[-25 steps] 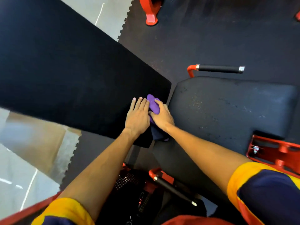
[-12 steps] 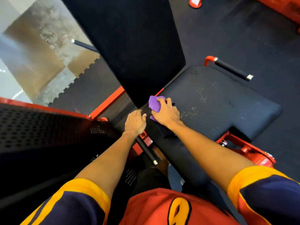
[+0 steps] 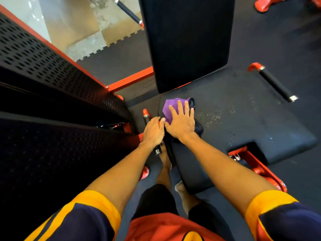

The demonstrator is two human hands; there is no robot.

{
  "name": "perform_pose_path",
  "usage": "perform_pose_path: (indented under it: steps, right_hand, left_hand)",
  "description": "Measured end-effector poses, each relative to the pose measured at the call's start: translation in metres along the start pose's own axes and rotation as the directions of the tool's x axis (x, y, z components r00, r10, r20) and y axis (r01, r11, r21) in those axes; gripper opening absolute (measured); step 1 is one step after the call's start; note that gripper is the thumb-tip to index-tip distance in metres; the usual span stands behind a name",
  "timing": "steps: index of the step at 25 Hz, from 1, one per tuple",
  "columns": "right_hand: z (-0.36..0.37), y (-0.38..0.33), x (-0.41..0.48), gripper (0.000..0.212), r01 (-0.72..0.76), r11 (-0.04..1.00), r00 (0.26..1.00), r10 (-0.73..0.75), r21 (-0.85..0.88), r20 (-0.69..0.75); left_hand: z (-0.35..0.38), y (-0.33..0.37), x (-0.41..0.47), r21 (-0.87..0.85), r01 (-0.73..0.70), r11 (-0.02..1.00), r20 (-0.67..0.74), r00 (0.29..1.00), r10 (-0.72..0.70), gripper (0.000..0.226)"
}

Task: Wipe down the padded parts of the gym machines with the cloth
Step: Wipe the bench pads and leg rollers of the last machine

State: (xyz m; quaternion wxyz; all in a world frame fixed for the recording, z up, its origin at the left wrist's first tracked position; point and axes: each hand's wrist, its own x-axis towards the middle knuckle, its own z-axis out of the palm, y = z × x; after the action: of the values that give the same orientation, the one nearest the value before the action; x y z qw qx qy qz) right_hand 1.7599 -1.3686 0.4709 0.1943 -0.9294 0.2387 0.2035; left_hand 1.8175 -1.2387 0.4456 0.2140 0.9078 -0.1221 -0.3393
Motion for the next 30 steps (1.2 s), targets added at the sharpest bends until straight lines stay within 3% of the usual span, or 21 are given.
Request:
perform_pose_path:
  steps: [5,10,12,16,19,22,27,30]
  right_hand:
    - [0.031,0.013,0.020,0.071,0.091,0.994,0.996,-0.091,-0.059,-0.001]
    - [0.026,0.031,0.073,0.061,0.314,0.935,0.949,-0.312,-0.164,0.039]
    - [0.015,0.037,0.104,0.063,0.300,0.938,0.954,-0.297,-0.174,0.040]
    - [0.006,0.066,0.100,0.065,0.098,0.992,0.995,-0.100,-0.076,-0.025]
    - [0.024,0.065,0.048,0.063,0.232,0.973,0.970,-0.232,-0.008,-0.066]
    - [0.028,0.062,0.063,0.065,0.402,0.915,0.916,-0.402,-0.037,0.007]
    - [0.009,0.036,0.150,0.053,0.352,0.925,0.935,-0.340,-0.145,0.097]
    - [0.002,0.023,0.162,0.050,0.299,0.947,0.952,-0.288,-0.114,0.107]
  left_hand:
    - [0.019,0.006,0.014,-0.245,0.073,0.967,0.006,0.997,-0.073,0.063]
    - [0.032,0.015,0.060,-0.446,0.033,0.895,-0.066,0.995,-0.070,0.056]
    - [0.033,0.018,0.077,-0.477,0.006,0.879,-0.096,0.994,-0.059,0.053]
    - [0.039,0.027,0.089,-0.523,0.032,0.852,-0.122,0.986,-0.112,0.050]
    - [0.045,0.028,0.087,-0.525,0.013,0.851,-0.192,0.972,-0.133,0.049]
    - [0.050,0.025,0.095,-0.552,0.000,0.834,-0.218,0.965,-0.144,0.048]
    - [0.050,0.025,0.098,-0.495,0.012,0.869,-0.229,0.963,-0.144,0.049]
    - [0.052,0.025,0.097,-0.526,0.010,0.850,-0.237,0.958,-0.158,0.049]
